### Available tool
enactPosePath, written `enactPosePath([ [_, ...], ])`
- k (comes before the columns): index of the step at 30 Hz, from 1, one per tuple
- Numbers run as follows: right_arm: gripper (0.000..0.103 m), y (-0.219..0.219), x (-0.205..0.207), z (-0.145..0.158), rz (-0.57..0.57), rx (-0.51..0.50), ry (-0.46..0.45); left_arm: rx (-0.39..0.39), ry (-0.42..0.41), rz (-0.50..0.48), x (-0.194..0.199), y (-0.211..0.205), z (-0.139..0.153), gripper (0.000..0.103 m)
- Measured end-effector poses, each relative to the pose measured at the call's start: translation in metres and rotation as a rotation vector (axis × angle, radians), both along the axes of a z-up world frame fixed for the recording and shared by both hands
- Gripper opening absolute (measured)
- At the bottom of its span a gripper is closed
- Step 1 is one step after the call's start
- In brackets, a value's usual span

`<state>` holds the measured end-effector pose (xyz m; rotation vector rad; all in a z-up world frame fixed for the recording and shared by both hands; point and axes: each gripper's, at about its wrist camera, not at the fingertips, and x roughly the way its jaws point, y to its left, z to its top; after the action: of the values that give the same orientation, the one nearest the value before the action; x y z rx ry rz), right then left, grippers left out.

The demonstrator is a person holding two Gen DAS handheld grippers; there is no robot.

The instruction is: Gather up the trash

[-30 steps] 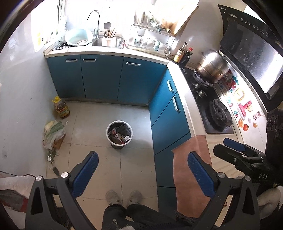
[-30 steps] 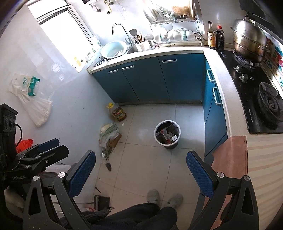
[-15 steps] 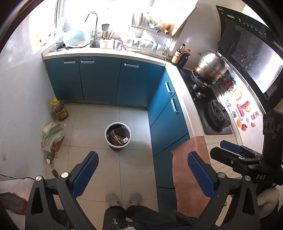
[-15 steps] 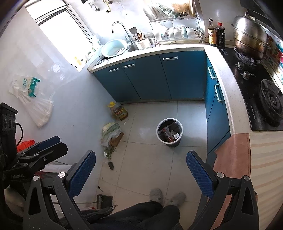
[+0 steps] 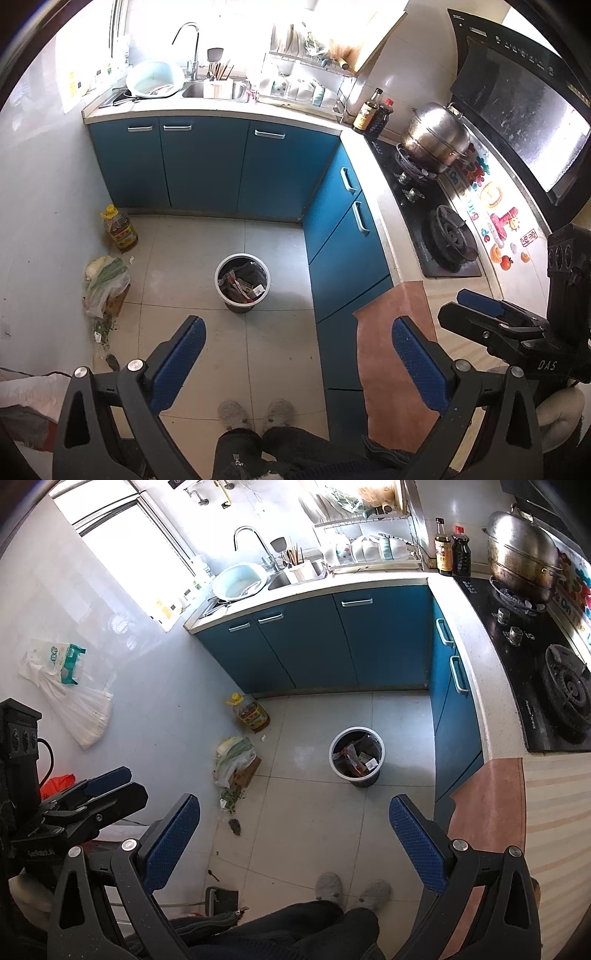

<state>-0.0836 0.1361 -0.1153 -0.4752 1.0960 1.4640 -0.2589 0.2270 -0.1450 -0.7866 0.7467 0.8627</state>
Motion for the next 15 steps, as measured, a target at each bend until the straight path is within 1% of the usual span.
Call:
enactPosePath([
  [15, 0.103, 0.0018, 0.0008, -0.0012, -0.001, -0.005, 0.008, -0.007, -0.008, 0.001, -0.002, 0.0002, -0.0029, 0.103],
])
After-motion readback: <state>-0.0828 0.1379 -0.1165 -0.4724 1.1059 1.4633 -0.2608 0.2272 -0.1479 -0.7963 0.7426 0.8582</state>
